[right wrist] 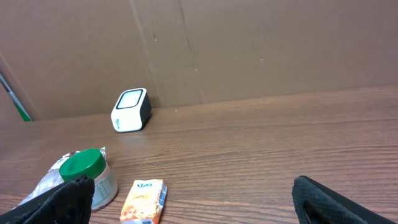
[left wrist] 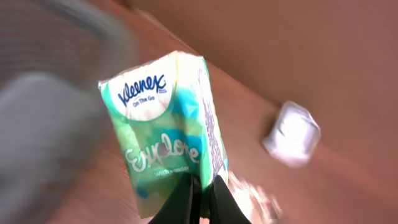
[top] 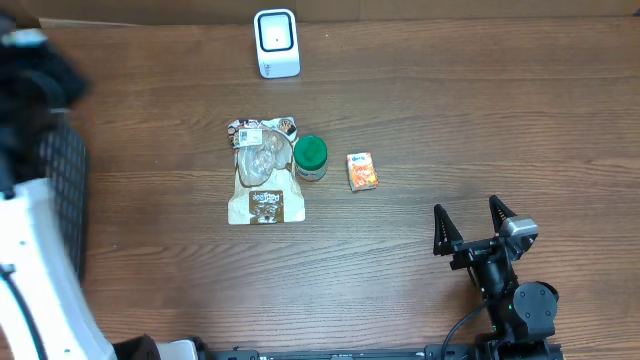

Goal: Scan the item barcode
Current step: 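Carry the teal Kleenex pack beside the orange box and release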

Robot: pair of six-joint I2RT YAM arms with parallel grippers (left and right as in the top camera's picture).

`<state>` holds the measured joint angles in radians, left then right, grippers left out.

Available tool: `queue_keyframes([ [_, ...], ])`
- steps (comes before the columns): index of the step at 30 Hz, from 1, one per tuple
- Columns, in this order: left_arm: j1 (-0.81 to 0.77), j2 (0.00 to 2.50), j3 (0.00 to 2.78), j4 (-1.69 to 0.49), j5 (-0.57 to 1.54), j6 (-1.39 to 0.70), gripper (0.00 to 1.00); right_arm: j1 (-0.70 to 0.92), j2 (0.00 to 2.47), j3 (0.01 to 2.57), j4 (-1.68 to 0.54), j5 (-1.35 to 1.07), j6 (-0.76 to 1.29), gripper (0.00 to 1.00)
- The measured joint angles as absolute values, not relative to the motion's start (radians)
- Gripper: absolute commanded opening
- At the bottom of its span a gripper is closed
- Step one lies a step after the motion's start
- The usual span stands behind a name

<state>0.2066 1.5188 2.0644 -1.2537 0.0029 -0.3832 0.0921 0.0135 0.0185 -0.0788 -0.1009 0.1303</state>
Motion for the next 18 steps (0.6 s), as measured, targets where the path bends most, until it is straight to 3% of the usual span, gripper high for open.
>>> queue_keyframes([
  [9,-0.299,1.629,1.935,-1.26,-0.004,-0.358,0.04,0.092,0.014,0.019,-0.078,-0.101,0.131,1.0],
  [18,-0.555,1.928,1.871,-1.205,-0.005,-0.279,0.04,0.093,0.014,0.019,-0.079,-0.101,0.131,1.0],
])
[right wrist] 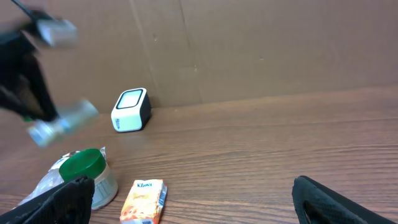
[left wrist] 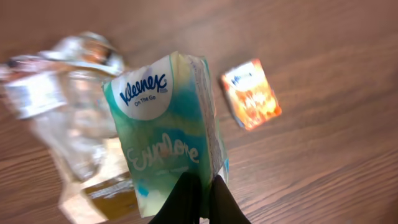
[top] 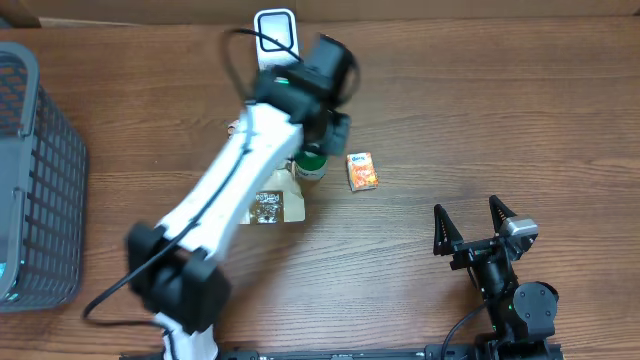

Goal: Scan the item barcode
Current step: 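Carry the teal Kleenex pack beside the orange box and release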

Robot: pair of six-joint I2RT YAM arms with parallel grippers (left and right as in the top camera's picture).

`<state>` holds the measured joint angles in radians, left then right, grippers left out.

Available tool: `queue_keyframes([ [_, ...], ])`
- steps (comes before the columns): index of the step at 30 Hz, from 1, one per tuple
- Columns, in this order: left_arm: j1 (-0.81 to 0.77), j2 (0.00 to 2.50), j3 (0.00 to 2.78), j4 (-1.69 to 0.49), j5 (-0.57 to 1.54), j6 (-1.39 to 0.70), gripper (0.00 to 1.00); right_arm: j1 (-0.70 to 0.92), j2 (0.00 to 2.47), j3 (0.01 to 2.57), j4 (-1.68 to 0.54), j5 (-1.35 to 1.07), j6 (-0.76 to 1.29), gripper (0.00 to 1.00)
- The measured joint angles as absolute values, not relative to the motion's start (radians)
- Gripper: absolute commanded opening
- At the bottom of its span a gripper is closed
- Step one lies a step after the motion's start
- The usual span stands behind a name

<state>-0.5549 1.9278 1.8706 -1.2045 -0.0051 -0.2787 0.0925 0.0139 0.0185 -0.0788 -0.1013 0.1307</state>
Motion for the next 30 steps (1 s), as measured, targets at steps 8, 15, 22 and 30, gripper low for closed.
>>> queue_keyframes([
  [8,-0.657,2.07,1.87,-1.158,-0.017,-0.252,0.04,0.092,0.014,0.019,-0.079,-0.101,0.131,1.0],
  [15,-0.683,2.173,1.87,-1.135,-0.036,-0.247,0.04,0.092,0.014,0.019,-0.078,-0.101,0.131,1.0],
  [22,-0.683,2.216,1.87,-1.141,-0.159,-0.366,0.04,0.093,0.014,0.019,-0.079,-0.101,0.131,1.0],
  [30,-0.683,2.247,1.87,-1.124,-0.177,-0.401,0.61,0.092,0.014,0.019,-0.079,-0.101,0.131,1.0],
])
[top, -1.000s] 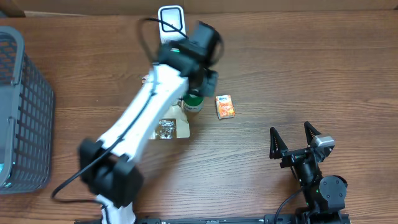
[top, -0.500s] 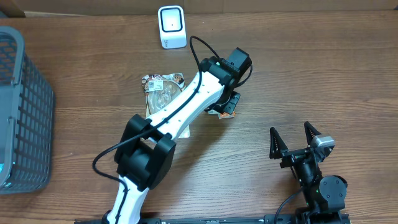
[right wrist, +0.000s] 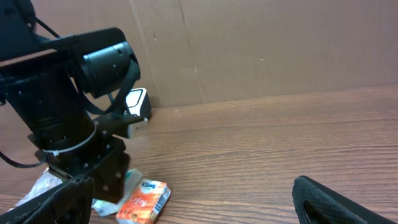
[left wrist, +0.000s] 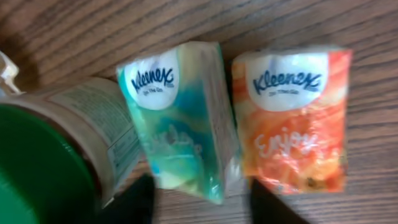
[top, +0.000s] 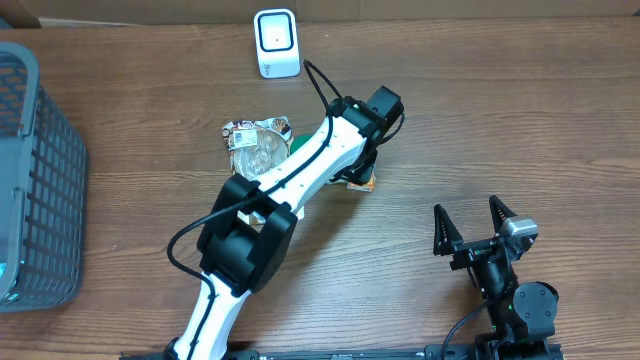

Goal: Scan the item barcode
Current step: 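Carry the teal Kleenex pack beside the orange box and release, then retract the left gripper back into the basket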

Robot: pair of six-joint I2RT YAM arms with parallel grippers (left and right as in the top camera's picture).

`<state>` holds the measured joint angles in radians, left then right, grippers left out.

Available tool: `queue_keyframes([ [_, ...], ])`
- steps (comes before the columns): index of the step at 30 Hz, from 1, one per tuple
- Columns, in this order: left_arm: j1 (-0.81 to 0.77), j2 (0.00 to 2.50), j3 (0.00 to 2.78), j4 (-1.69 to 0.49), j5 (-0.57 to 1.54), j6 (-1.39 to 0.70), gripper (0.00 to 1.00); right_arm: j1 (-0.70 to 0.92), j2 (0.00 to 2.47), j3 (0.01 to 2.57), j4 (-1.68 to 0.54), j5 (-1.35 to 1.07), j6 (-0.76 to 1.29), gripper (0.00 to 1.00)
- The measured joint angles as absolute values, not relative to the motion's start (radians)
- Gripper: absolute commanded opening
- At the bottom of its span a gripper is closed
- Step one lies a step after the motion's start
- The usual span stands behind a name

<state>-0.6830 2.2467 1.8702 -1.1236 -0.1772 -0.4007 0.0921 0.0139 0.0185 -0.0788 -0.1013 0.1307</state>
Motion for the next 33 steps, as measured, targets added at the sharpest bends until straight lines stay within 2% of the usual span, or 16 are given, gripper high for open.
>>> queue_keyframes([
  [6,-0.68,2.251,1.913,-1.212,-0.177,-0.413,0.56,0.092,0.014,0.019,-0.079,-0.101,0.13,1.0],
  [20,-0.646,2.21,2.444,-1.523,-0.177,-0.413,0.54,0.092,0.014,0.019,-0.079,-0.101,0.131,1.0],
  [28,-0.469,2.026,2.495,-1.684,-0.177,-0.412,0.51,0.092,0.014,0.019,-0.079,-0.101,0.131,1.0],
  [33,-0.326,1.95,2.495,-1.687,-0.176,-0.409,0.52,0.092,0.014,0.019,-0.079,-0.101,0.131,1.0],
])
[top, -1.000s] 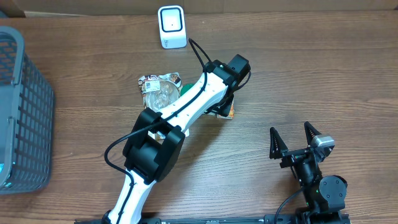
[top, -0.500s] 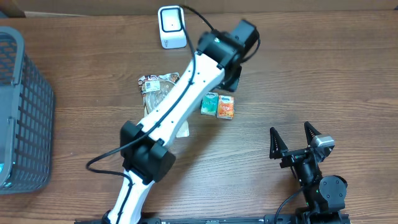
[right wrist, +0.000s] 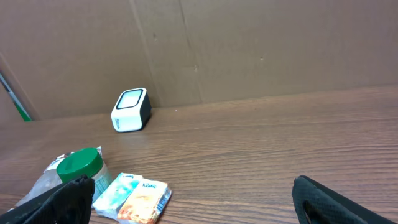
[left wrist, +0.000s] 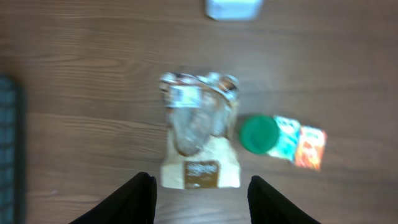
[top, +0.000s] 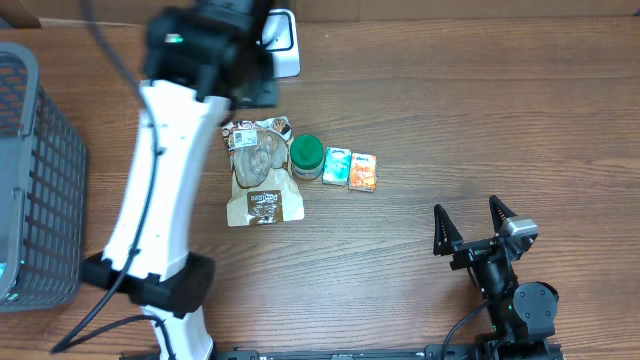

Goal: Scan the item barcode
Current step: 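Retract the left gripper back into the basket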

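Note:
A teal Kleenex pack point(top: 337, 166) lies on the table between a green-lidded jar point(top: 307, 156) and an orange Kleenex pack point(top: 362, 172). The white scanner point(top: 283, 42) stands at the back edge, partly behind my left arm. My left gripper point(left wrist: 200, 198) hangs open and empty high above the items, with the brown snack bag point(left wrist: 200, 139) below it. My right gripper point(top: 472, 222) rests open at the front right, far from everything. In the right wrist view the teal pack point(right wrist: 118, 190) and orange pack point(right wrist: 145, 199) lie side by side.
A dark wire basket point(top: 35, 180) stands at the left edge of the table. A cardboard wall point(right wrist: 249, 50) closes off the back. The snack bag point(top: 262, 183) lies left of the jar.
My left gripper, then open low over the teal pack on the table, is now high above the table and toward the back left. The teal pack stays between jar and orange pack.
My left gripper held the teal Kleenex pack near the basket side, then over the snack bag and jar. Then the pack lay on the table beside the orange pack with the gripper open around it. Now the gripper is raised, empty. The right arm never moved.

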Robot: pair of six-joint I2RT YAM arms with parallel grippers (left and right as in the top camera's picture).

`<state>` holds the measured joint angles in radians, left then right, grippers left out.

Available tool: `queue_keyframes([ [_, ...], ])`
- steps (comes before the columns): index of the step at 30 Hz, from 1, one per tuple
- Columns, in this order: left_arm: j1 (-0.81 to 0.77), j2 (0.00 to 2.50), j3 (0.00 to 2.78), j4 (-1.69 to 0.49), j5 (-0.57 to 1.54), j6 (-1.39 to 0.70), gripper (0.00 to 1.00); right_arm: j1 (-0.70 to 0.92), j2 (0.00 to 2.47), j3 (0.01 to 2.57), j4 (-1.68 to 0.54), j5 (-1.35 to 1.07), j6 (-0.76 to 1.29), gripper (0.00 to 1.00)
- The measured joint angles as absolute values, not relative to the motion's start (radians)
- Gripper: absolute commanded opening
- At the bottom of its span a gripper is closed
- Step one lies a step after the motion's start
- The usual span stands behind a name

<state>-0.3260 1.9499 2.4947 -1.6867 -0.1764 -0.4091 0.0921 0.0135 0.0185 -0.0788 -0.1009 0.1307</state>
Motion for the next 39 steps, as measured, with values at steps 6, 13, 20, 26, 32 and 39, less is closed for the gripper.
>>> queue_keyframes([
  [6,-0.104,1.86,2.486,-1.686,-0.167,-0.405,0.55,0.092,0.014,0.019,-0.079,-0.101,0.131,1.0],
  [13,0.266,1.781,2.463,-1.687,-0.138,-0.39,0.63,0.092,0.014,0.019,-0.079,-0.101,0.13,1.0],
  [20,0.577,1.778,2.448,-1.684,-0.103,-0.39,0.7,0.092,0.014,0.019,-0.079,-0.101,0.131,1.0],
  [26,0.735,1.793,2.447,-1.672,-0.06,-0.39,0.77,0.092,0.014,0.019,-0.08,-0.101,0.131,1.0],
  [32,0.786,1.878,2.447,-1.684,-0.044,-0.392,0.77,0.092,0.014,0.019,-0.079,-0.101,0.13,1.0],
  [39,0.786,1.975,2.443,-1.684,-0.047,-0.408,0.77,0.092,0.014,0.019,-0.079,-0.101,0.131,1.0],
])
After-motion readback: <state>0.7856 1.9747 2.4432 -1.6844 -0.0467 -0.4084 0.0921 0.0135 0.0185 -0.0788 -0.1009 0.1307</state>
